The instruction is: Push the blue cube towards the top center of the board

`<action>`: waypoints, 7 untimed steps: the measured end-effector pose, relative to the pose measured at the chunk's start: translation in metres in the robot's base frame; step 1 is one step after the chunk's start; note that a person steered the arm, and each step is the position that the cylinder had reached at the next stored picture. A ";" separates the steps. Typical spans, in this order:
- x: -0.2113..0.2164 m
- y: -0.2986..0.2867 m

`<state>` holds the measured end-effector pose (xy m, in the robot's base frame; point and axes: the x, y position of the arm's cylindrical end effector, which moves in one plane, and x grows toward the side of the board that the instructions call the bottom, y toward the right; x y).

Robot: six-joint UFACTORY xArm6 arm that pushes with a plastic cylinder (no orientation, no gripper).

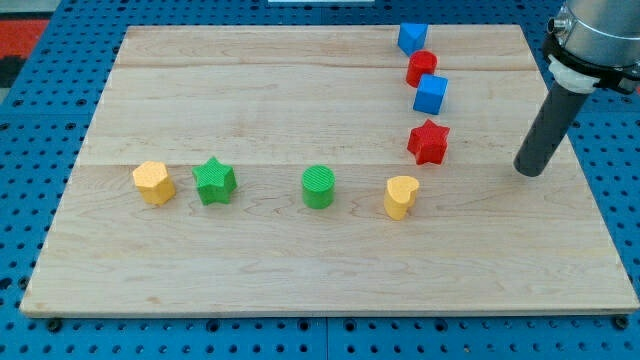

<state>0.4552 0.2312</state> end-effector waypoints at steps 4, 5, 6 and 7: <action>-0.001 0.000; -0.004 0.000; -0.008 0.000; -0.010 0.000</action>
<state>0.4455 0.2309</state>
